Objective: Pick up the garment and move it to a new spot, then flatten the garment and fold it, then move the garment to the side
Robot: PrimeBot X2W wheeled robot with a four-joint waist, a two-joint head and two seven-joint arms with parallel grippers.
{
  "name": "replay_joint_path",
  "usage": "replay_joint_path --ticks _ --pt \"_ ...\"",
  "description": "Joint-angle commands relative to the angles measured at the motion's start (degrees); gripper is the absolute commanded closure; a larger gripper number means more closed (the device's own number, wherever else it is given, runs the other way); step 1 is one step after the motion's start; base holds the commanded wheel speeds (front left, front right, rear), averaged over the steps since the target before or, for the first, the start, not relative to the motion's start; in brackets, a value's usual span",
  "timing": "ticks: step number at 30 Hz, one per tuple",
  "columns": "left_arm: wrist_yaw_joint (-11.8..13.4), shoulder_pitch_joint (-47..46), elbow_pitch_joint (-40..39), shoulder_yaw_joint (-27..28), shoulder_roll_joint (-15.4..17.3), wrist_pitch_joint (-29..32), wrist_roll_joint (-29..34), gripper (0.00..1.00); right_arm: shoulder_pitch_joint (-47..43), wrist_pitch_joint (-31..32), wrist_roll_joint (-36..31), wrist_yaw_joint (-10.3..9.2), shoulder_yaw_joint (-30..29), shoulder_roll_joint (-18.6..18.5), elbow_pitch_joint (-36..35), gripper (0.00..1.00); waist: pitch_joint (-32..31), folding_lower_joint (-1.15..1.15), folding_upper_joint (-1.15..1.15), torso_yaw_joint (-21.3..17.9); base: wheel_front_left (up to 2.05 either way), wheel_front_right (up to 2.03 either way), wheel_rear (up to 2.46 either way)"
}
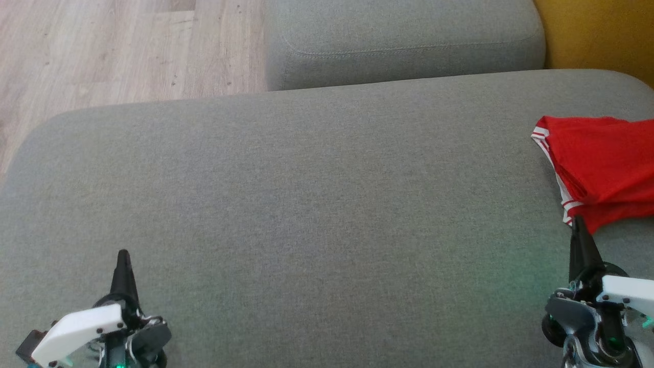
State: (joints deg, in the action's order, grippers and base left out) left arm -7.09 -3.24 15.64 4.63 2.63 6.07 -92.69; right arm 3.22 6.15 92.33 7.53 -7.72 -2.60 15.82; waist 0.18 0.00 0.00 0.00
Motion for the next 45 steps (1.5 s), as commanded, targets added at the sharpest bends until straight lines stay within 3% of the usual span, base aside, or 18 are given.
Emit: replay_joint_path --ticks 1,45 --pt "-0.40 -2.95 -1.61 1.89 0.25 0.42 0.52 1.00 2.97 0.34 -0.16 -0.04 1.20 -0.28 -1.79 1.00 0.00 0.00 0.00 0.00 0.00 0.00 0.00" --pt "-0.40 -2.95 -1.61 1.88 0.25 0.41 0.52 1.00 2.97 0.33 -0.15 -0.04 1.21 -0.28 -1.79 1.00 0.00 0.00 0.00 0.00 0.00 0.00 0.00"
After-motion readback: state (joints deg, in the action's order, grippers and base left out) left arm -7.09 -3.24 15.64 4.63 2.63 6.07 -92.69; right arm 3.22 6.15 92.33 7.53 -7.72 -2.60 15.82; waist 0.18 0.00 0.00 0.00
